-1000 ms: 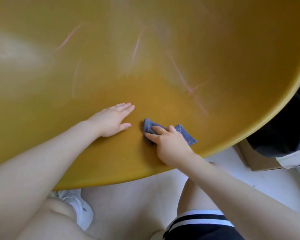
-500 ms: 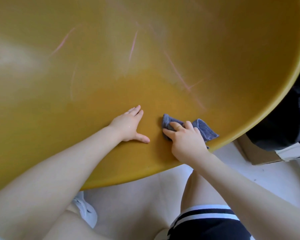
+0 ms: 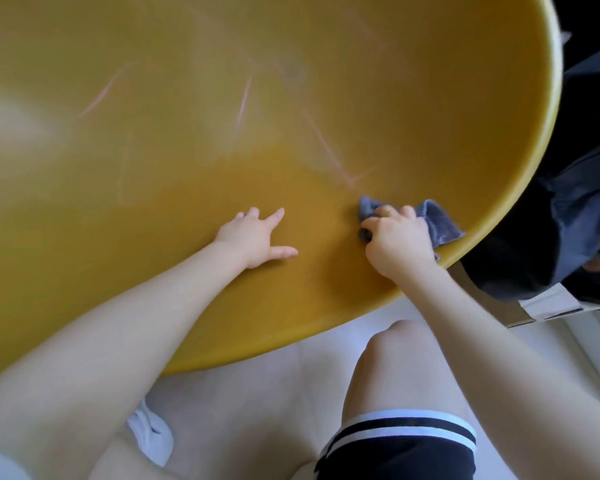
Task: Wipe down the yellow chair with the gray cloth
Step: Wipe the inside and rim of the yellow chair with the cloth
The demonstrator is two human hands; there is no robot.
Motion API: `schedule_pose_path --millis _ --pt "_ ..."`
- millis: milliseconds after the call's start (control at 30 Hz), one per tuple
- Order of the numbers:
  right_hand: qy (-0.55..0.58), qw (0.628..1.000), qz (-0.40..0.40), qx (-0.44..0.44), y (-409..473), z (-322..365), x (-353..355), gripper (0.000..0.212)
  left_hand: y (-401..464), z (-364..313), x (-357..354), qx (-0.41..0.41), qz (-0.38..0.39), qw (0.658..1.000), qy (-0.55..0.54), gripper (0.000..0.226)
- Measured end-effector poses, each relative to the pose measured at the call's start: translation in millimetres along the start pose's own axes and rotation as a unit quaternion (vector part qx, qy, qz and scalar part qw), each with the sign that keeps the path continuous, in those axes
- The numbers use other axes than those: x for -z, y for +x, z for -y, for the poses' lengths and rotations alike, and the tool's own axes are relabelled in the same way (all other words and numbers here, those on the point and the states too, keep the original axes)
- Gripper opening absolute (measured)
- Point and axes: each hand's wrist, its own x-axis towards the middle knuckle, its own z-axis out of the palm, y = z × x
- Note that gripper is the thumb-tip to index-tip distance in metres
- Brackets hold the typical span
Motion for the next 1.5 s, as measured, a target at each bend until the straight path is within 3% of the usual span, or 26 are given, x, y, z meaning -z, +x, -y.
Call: schedule_pose_path --millis 167,267,467,567,800,933,1000,1100,1200,1500 --pt "0.086 0.991 0.052 0.092 -22.8 44.0 -21.9 0.037 15.1 -14.6 -4.5 0.003 0.009 0.999 -0.036 0.103" --pt "0.089 0.988 0.061 0.108 -16.5 33.3 -19.1 0.042 17.0 -13.0 -11.5 0.013 0.017 0.996 -0.089 0.103" --pt "0.049 0.998 -0.042 -0.014 28.7 -33.1 11.5 0.045 17.2 -10.7 -18.4 0.015 0.007 0.993 -0.115 0.101" --pt "0.022 0.997 -0.052 -0.047 34.7 -28.3 10.5 0.039 19.1 -9.6 -19.3 0.014 0.004 0.993 -0.120 0.101" --pt "0.075 0.993 0.035 0.084 13.8 40.3 -25.8 0.038 21.2 -8.6 -22.4 0.017 -0.008 0.991 -0.129 0.103" --pt "0.058 0.989 0.049 0.128 21.4 33.7 -22.6 0.040 19.6 -10.4 -19.7 0.023 0.000 0.990 -0.138 0.103" --pt "0.032 0.994 0.017 0.104 35.1 6.6 -13.6 0.041 19.8 -11.1 -19.0 0.023 0.007 0.991 -0.135 0.104" --pt "0.050 0.998 -0.036 -0.003 56.9 -26.0 3.3 0.045 22.0 -10.6 -18.8 0.024 0.008 0.989 -0.144 0.105" --pt "0.025 0.998 -0.047 -0.042 63.6 -17.9 0.9 0.041 24.5 -10.2 -19.0 0.027 0.010 0.989 -0.144 0.106" --pt "0.008 0.991 0.021 0.134 42.4 41.7 -34.4 0.044 29.2 -14.0 -14.5 0.035 0.022 0.993 -0.112 0.109"
